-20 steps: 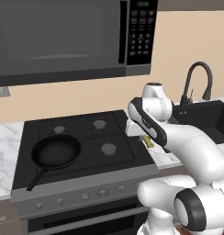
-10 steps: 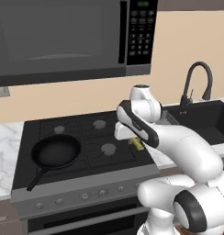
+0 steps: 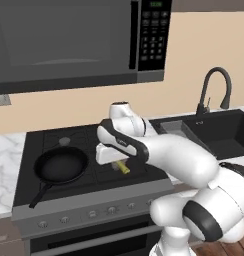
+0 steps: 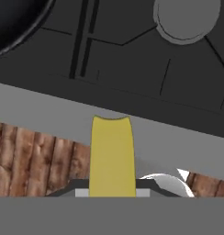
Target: Pick up the butter stick and place it in the pan. Then turn on the burner for the pan.
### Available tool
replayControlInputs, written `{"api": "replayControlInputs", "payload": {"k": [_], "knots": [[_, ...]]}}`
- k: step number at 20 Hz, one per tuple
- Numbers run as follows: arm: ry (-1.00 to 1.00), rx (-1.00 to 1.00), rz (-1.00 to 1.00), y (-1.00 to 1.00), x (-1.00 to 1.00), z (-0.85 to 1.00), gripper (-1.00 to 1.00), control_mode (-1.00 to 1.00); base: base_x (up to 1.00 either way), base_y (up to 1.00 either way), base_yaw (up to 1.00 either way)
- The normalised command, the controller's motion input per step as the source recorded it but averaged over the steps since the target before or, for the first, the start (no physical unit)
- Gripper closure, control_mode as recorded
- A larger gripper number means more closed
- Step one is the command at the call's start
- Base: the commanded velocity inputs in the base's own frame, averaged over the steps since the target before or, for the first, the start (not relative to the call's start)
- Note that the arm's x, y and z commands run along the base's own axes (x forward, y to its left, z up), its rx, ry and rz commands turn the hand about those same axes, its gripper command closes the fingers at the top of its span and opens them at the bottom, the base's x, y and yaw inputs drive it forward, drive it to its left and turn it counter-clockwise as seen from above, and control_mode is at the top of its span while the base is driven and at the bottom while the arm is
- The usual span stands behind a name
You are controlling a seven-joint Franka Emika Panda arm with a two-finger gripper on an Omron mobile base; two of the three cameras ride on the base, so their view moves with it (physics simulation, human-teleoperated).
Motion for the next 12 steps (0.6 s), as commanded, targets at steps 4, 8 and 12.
{"api": "replayControlInputs", "payload": {"k": [4, 8, 12], "knots": [[0.02, 0.00, 0.02, 0.85, 0.06, -0.07, 1.00, -1.00, 0.00, 0.00, 0.00], [0.00, 0.00, 0.01, 0.62, 0.24, 0.00, 1.00, -1.00, 0.00, 0.00, 0.00], [0.00, 0.00, 0.00, 0.51, 0.38, 0.00, 1.00, -1.00, 0.00, 0.00, 0.00]]}}
